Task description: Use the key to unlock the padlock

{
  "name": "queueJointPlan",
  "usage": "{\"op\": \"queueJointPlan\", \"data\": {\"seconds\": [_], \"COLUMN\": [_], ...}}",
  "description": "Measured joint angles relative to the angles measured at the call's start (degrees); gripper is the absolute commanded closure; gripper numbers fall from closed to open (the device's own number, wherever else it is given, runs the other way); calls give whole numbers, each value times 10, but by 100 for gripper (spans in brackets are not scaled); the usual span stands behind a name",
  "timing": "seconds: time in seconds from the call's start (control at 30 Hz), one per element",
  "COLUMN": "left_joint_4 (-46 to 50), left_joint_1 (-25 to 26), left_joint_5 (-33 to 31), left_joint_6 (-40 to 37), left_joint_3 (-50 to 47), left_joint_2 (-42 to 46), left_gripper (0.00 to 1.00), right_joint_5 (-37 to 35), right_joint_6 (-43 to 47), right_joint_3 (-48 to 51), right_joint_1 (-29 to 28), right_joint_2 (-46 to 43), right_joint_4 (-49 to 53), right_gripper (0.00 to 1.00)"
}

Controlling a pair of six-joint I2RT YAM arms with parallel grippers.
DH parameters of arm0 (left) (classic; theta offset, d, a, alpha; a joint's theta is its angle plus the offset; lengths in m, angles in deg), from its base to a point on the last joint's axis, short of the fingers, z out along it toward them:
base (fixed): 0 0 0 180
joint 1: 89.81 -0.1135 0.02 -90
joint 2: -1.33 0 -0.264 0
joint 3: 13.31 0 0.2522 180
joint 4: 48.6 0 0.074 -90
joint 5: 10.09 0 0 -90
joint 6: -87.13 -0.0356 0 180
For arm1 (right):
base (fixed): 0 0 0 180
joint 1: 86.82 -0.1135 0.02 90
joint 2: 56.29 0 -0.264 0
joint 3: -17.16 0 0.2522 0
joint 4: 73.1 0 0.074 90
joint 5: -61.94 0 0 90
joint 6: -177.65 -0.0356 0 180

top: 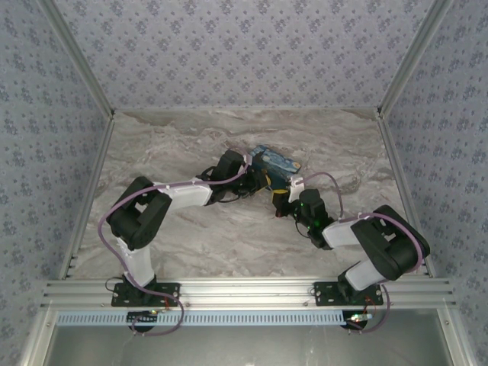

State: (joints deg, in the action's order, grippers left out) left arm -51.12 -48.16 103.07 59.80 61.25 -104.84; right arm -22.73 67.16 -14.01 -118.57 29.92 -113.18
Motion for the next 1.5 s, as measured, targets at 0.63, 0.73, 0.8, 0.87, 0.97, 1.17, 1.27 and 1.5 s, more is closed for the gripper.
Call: {"op": "queueJointPlan", "data": {"seconds": [0.63, 0.73, 0.8, 0.87, 0.97, 1.17, 1.27, 1.5], "left_joint_4": [-12, -18, -20, -20, -20, -28, -31, -34], "left_joint_1": [0, -1, -1, -2, -4, -7, -8, -8], "left_joint_5": [-3, -7, -9, -11, -15, -21, -21, -21], "left_joint_6": [7, 9, 10, 11, 15, 21, 28, 42], "left_joint_3": [-3, -3, -3, -3, -3, -3, -3, -3], "left_joint_2": [0, 0, 0, 1, 2, 4, 4, 4], "left_gripper": [88, 88, 88, 88, 88, 88, 88, 88], "right_joint_5": [0, 0, 0, 1, 3, 6, 6, 16], "right_joint_6": [0, 0, 0, 0, 0, 5, 14, 39], "right_joint_3": [-14, -19, -23, -27, -34, -47, -52, -54], "right_joint_1": [1, 3, 3, 4, 4, 8, 8, 16], "right_joint_2": [2, 3, 3, 5, 9, 14, 15, 16], "right_joint_4": [1, 4, 5, 9, 12, 17, 19, 20], "right_gripper": [100, 100, 100, 100, 100, 100, 100, 100]}}
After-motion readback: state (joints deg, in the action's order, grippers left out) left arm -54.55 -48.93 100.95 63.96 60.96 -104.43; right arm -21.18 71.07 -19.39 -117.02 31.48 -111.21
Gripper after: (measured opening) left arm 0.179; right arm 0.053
